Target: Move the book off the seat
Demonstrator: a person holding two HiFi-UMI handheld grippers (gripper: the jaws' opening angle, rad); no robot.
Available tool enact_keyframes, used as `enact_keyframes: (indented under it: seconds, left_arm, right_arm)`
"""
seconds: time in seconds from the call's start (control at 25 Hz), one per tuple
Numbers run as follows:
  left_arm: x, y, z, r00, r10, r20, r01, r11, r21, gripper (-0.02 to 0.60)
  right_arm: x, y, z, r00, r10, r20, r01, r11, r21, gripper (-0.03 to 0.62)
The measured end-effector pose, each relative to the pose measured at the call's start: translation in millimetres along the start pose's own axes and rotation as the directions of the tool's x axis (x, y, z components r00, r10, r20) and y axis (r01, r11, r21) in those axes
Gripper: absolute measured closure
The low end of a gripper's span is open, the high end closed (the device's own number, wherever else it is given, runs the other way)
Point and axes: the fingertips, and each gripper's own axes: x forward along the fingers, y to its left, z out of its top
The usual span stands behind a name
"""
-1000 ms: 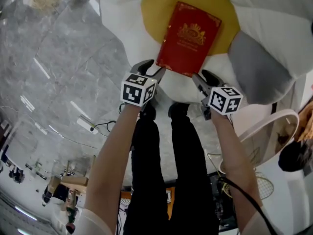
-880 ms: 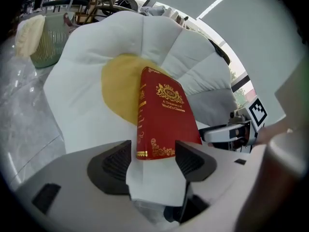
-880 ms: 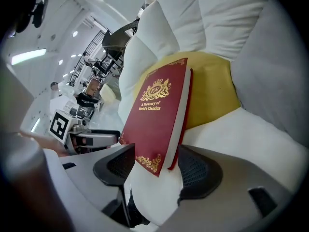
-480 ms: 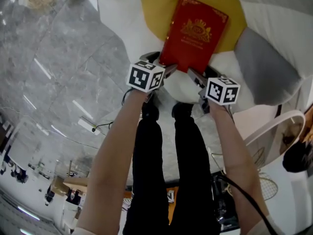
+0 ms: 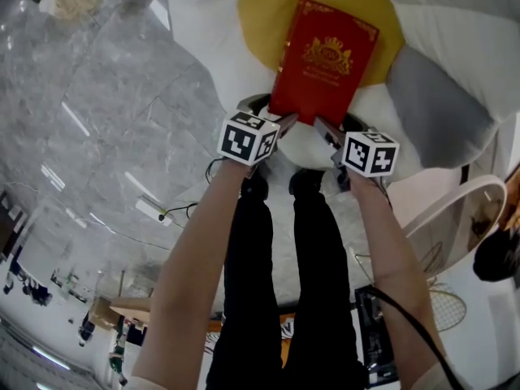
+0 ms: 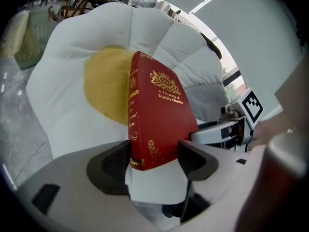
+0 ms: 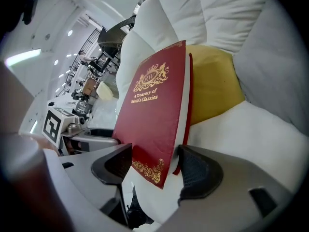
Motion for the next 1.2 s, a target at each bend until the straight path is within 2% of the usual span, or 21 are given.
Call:
enact_keyframes:
  seconds: [0.28,0.56,0.88,1.2]
  left_arm:
    - [-42.8,-30.9,6.7,1.0,0.008,0.029,-0.007,1.0,-0.026,0.275]
    - [-90.4,-60.6,16.8,0.999,0.006,0.034,-0.005,1.0,-0.011,0.275]
    - [-141.5,-82.6,21.8,1.0,-0.01,0.016,0.009,1.0,0.03,0.275]
    - [-185.8,-112.1,10.3,0.999,-0.037,-0.027,0.04,0.994,0.099,0.275]
  right_arm:
    - [-42.4,31.7,5.2,1.0,0.004,0.002,-0.004,1.0,-0.025,0.276]
    - [-84.5,68.3,10.8,1.0,0.017,0.019,-0.017,1.0,-0.022,0.276]
    - [-122.0,111.3,10.7,0.998,0.004,0.063,-0.004,1.0,-0.012,0.276]
    - [-162.2,147.7,-13.3,0.991,-0.015,0.134,0.009,0.999,0.047,0.276]
